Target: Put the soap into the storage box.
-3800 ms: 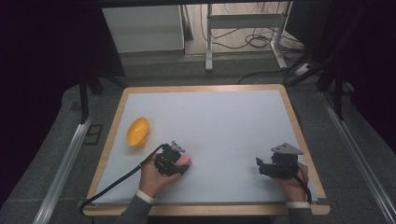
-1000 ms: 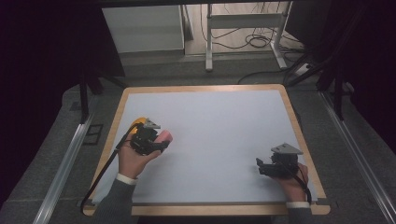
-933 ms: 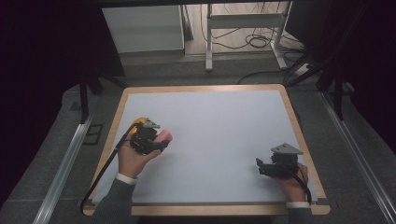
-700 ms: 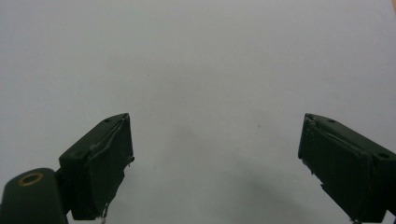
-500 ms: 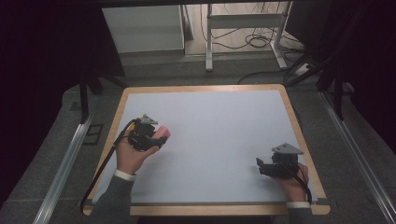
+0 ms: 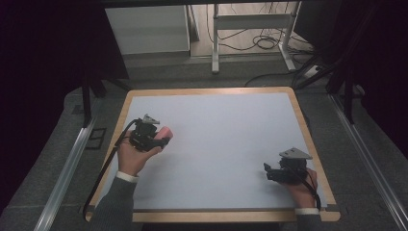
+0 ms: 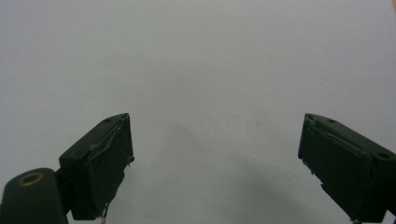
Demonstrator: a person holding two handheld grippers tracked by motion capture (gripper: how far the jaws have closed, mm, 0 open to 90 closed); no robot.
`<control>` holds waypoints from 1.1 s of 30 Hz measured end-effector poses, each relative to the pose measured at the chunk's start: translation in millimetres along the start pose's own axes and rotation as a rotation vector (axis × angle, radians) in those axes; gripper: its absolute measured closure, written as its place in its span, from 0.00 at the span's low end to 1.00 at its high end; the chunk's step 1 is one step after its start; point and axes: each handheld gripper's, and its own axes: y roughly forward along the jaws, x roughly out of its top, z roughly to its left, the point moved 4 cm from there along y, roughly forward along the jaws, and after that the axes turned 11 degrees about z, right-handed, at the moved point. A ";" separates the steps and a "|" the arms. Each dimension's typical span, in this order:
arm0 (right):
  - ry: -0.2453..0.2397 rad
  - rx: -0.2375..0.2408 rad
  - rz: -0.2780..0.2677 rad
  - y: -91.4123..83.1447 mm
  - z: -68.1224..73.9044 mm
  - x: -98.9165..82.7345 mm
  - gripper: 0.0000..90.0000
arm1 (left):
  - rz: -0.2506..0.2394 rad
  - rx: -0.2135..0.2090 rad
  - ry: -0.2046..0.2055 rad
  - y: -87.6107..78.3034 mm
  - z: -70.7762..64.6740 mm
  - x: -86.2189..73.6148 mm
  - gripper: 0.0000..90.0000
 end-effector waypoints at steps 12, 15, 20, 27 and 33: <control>0.001 -0.004 -0.005 -0.4 -1.1 0.0 0.11 | 0.001 0.012 -0.011 -0.2 9.7 4.7 0.67; 0.001 -0.004 -0.005 -0.5 -0.9 0.0 0.11 | 0.001 0.008 -0.013 0.5 11.6 5.4 0.67; -0.001 -0.006 -0.006 -0.6 -0.3 0.2 0.11 | 0.005 0.013 -0.028 1.0 17.8 6.6 0.67; -0.002 -0.006 -0.004 -0.5 -0.6 0.0 0.11 | 0.010 0.013 -0.048 1.2 26.1 8.1 0.67; -0.003 -0.006 -0.004 -0.6 -0.6 0.0 0.11 | 0.010 0.012 -0.066 1.0 32.9 9.1 0.67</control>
